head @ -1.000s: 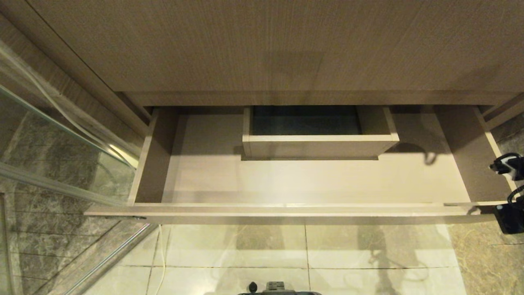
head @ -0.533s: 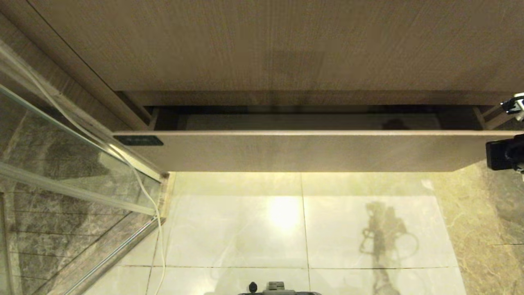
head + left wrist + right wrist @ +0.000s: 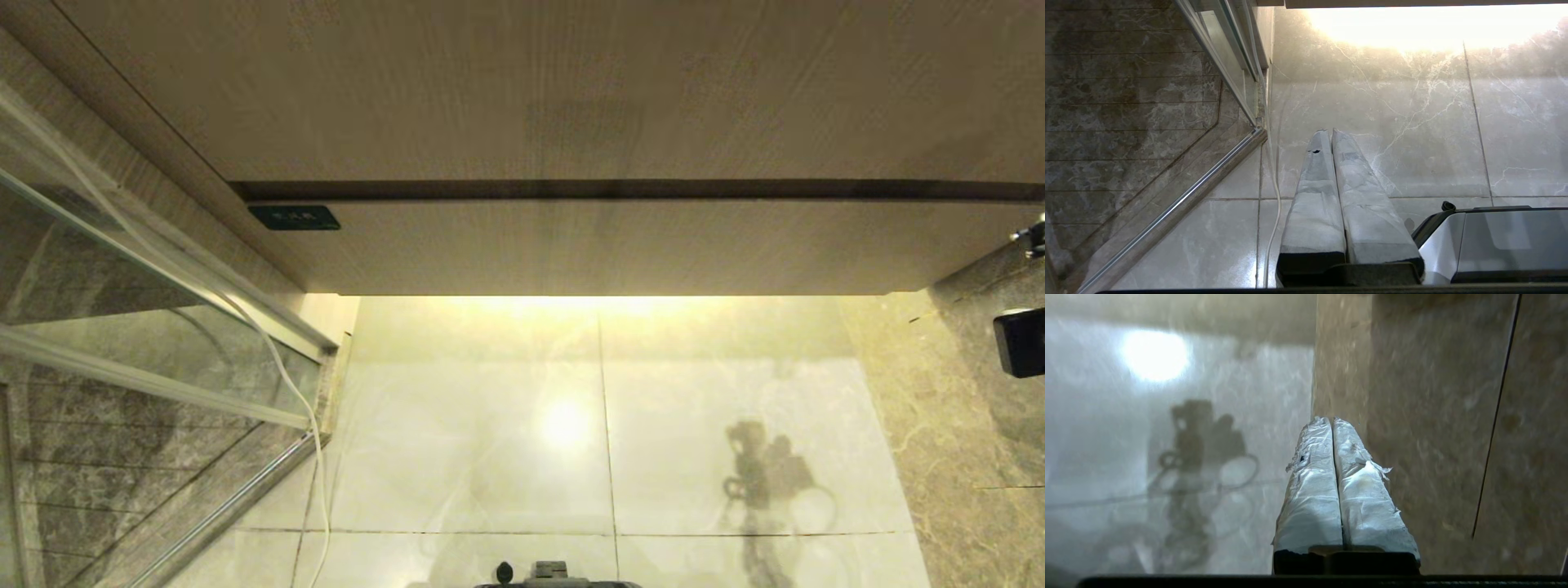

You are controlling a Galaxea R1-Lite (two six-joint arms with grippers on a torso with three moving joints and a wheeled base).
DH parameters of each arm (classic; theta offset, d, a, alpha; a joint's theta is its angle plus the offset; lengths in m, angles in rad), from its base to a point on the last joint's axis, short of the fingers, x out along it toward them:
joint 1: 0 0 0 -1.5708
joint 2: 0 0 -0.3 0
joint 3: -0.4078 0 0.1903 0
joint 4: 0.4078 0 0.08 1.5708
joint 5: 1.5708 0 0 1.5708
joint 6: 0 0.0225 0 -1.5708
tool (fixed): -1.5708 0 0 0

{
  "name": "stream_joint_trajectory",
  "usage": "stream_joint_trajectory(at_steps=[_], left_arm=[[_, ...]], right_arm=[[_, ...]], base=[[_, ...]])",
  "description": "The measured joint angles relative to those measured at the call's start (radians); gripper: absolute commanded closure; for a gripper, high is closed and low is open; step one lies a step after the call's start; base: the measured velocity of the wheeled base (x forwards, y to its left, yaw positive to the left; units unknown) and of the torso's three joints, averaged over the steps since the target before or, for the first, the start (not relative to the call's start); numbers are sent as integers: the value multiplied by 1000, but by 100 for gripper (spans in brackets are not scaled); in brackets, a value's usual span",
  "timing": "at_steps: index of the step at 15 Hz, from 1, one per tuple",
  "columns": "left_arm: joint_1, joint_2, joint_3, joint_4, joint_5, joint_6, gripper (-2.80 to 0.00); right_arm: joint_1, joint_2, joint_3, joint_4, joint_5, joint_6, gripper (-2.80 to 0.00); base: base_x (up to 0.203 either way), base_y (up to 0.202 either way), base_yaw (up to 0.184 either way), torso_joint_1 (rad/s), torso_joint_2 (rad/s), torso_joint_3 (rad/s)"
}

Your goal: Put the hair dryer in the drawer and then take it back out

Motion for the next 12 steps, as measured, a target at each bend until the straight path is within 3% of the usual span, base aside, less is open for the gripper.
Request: stream_joint_trajectory(at_steps=[4, 9, 12], left_arm=[[-1, 0, 0, 0, 0, 0, 0], [0, 0, 0, 0, 0, 0, 0], [0, 0, 0, 0, 0, 0, 0]], right_arm=[[-1, -127, 52, 217, -2, 7, 0], [0, -314, 126, 331, 12, 10, 0], [6, -481, 206, 418, 67, 13, 0]], base=[[0, 0, 0, 0, 0, 0], [0, 0, 0, 0, 0, 0], [0, 0, 0, 0, 0, 0]])
